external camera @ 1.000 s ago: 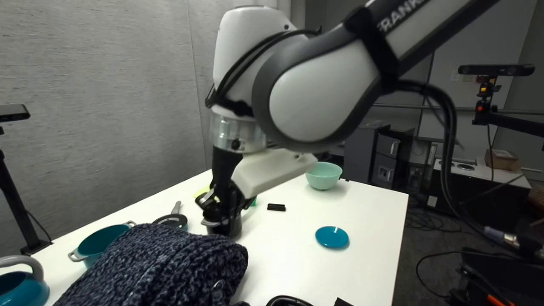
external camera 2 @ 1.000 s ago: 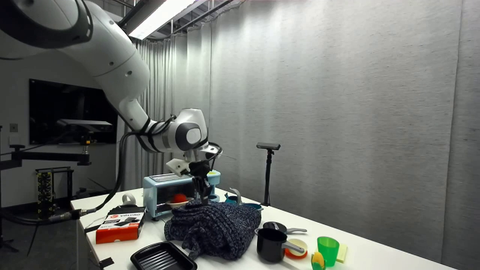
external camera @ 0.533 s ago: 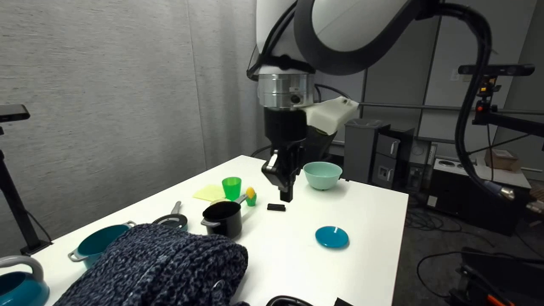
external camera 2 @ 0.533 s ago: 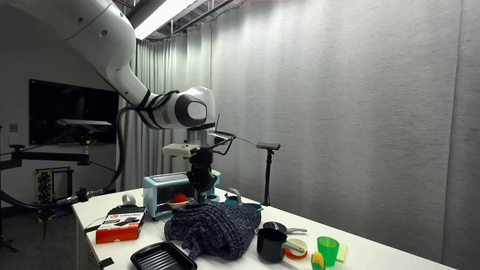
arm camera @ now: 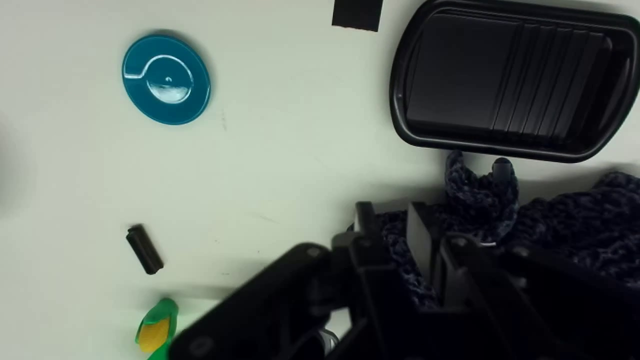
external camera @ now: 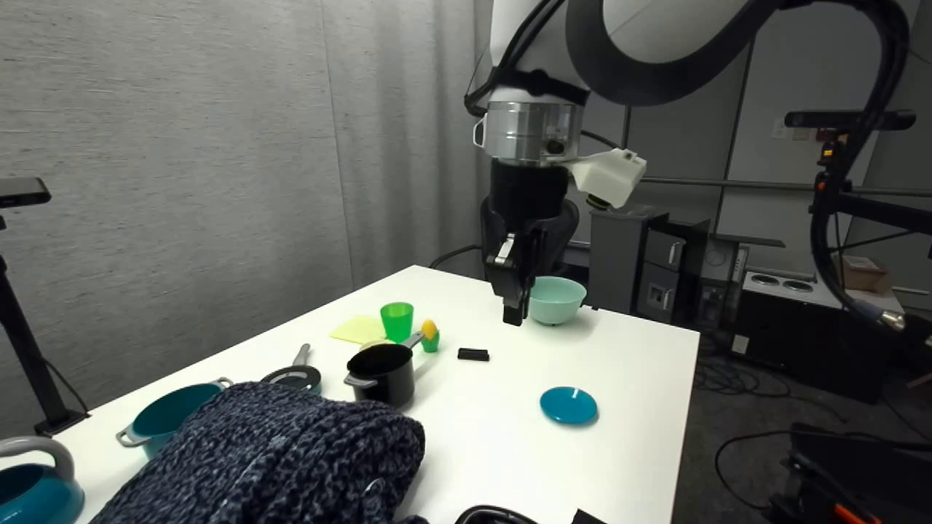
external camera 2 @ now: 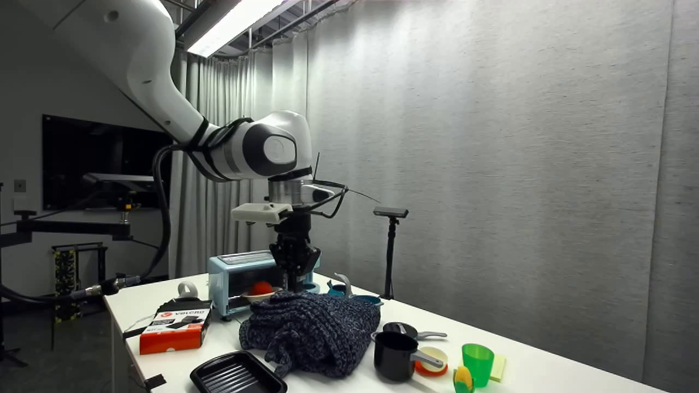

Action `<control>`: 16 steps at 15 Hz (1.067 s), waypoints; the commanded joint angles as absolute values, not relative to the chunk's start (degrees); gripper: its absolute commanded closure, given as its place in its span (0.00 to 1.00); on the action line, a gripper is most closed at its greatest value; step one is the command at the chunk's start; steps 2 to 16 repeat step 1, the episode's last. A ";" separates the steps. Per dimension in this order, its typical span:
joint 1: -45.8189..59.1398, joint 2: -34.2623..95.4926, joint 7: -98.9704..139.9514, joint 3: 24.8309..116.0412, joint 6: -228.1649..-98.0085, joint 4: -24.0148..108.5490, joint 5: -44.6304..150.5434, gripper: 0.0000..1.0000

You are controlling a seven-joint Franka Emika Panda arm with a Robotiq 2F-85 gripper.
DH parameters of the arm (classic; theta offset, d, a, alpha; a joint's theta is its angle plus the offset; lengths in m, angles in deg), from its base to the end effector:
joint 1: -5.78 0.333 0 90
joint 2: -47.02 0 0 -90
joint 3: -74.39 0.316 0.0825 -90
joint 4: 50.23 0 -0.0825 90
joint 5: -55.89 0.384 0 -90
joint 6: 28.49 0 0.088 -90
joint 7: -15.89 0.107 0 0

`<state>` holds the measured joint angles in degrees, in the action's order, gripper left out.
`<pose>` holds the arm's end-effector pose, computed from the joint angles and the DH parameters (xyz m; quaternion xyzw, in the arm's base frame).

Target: Slide the blanket to the left

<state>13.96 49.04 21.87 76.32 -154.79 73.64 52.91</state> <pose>0.5290 0.0926 0.4193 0.9977 0.0506 0.0415 0.0165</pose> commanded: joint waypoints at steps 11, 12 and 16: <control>12.76 48.86 21.87 77.64 -154.60 73.50 52.97 0.74; 12.76 48.86 21.87 77.64 -154.60 73.50 52.97 0.74; 12.76 48.86 21.87 77.64 -154.60 73.50 52.97 0.74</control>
